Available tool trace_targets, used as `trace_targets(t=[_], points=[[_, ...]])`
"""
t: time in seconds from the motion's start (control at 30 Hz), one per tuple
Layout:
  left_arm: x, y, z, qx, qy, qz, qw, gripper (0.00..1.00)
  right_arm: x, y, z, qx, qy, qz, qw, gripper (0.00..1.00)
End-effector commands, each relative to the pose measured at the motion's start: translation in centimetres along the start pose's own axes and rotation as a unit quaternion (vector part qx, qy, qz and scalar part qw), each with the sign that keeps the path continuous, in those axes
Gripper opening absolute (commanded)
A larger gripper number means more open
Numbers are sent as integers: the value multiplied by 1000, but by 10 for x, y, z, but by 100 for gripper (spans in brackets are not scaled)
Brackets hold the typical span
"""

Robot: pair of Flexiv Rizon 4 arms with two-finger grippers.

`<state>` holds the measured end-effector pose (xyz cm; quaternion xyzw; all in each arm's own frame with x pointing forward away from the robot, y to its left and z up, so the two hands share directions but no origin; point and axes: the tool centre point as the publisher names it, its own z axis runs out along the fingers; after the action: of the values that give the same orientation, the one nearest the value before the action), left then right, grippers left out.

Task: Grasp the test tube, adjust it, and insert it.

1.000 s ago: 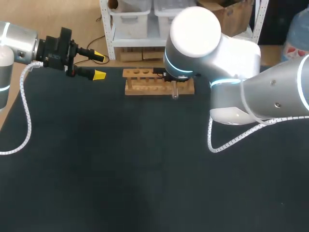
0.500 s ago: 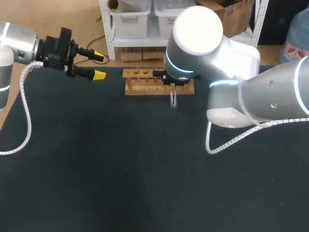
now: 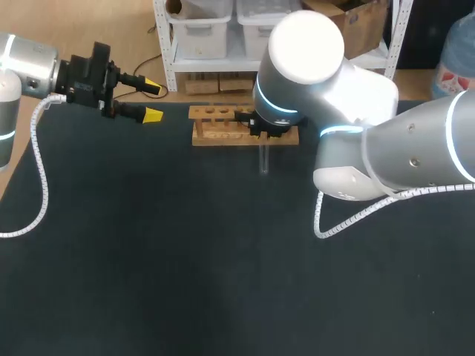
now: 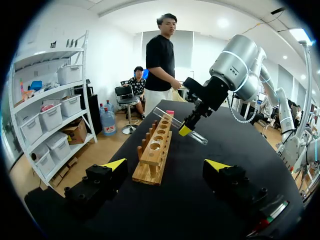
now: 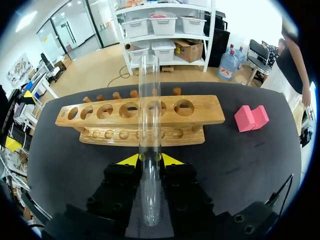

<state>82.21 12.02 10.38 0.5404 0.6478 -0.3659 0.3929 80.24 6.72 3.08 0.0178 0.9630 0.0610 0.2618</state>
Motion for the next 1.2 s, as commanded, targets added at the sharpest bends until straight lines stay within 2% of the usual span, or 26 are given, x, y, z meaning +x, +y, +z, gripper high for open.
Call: trace_targets(t=[0.03, 0.6, 0.9, 1.2], points=[[0, 1, 0, 1, 0, 0, 1000, 100, -1, -1, 4, -2, 5, 0, 1000, 0], [0, 1, 0, 1, 0, 0, 1000, 100, 3, -1, 4, -5, 13, 0, 1000, 0], [0, 1, 0, 1, 0, 0, 1000, 100, 1, -2, -22, 10, -16, 10, 1000, 0], [0, 1, 0, 1, 0, 0, 1000, 100, 10, -4, -52, 25, -34, 20, 999, 0]])
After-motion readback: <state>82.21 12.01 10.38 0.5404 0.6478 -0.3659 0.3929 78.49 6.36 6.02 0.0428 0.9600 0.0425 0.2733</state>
